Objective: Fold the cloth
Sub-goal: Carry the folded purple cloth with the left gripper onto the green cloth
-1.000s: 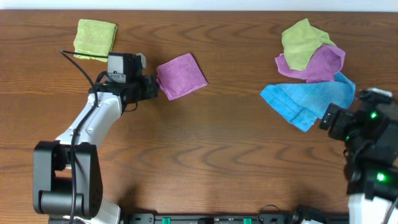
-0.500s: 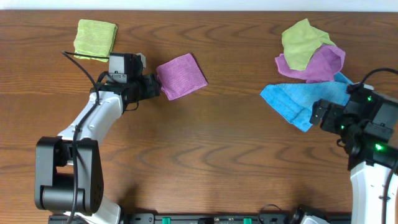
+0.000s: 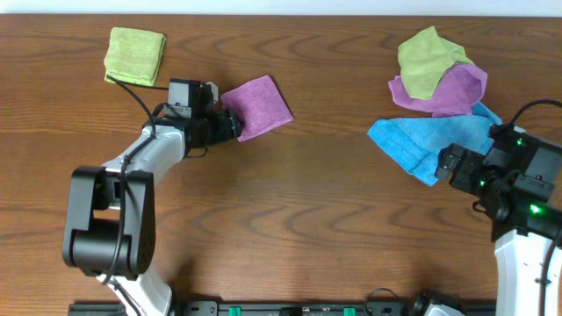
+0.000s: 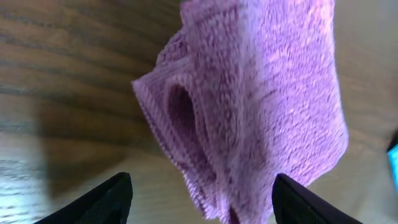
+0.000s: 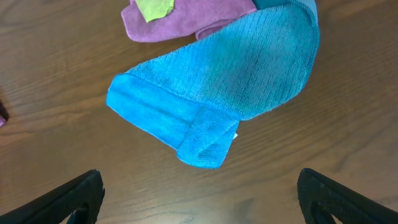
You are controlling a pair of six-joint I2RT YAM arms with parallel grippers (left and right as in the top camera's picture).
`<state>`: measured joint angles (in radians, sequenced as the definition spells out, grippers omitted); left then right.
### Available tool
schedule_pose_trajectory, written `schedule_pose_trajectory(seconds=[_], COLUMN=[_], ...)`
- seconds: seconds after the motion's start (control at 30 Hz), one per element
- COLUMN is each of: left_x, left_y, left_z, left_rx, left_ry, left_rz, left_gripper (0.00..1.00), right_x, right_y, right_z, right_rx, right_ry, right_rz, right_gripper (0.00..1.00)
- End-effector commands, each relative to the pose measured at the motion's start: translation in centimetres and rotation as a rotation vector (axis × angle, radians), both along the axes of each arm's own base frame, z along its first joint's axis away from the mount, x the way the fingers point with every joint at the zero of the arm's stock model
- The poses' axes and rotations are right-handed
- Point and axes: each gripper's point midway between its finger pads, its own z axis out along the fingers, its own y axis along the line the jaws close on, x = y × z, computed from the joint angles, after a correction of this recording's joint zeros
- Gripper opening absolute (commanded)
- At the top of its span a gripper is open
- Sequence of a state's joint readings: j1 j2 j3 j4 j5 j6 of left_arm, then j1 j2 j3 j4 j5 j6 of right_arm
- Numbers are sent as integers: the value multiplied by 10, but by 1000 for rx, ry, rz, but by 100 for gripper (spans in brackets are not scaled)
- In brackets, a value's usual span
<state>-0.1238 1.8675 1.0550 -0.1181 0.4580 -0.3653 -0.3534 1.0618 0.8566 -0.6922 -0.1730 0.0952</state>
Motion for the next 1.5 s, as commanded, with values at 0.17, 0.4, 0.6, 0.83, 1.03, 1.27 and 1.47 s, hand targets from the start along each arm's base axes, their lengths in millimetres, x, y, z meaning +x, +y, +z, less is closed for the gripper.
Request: schedule_pose_trajectory(seconds=[0.17, 0.4, 0.6, 0.83, 1.03, 1.27, 1.47], left_x=[5, 0, 10, 13, 64, 120, 139], left_y=[-10, -11, -25, -57, -56, -15, 47], left_z=[-5, -24, -26, -53, 14, 152, 232], left_rx=[-109, -137, -269, -430, -567, -572, -512], left_ry=[53, 130, 161, 242, -60, -426, -650], left_rz=[75, 119, 172, 191, 113, 146, 316], left_gripper=[73, 73, 76, 6, 6, 6, 6], right_x=[0, 0, 0, 0, 0, 0, -1], right_y=[0, 0, 0, 0, 0, 0, 0], right_z=[3, 3, 3, 3, 3, 3, 3], right_rx=[13, 14, 14, 13, 14, 14, 14], right_ry=[-11, -10, -10, -11, -10, -10, -10], right_rz=[-10, -10, -10, -10, -10, -10, -10], right_gripper=[99, 99, 99, 99, 99, 99, 99])
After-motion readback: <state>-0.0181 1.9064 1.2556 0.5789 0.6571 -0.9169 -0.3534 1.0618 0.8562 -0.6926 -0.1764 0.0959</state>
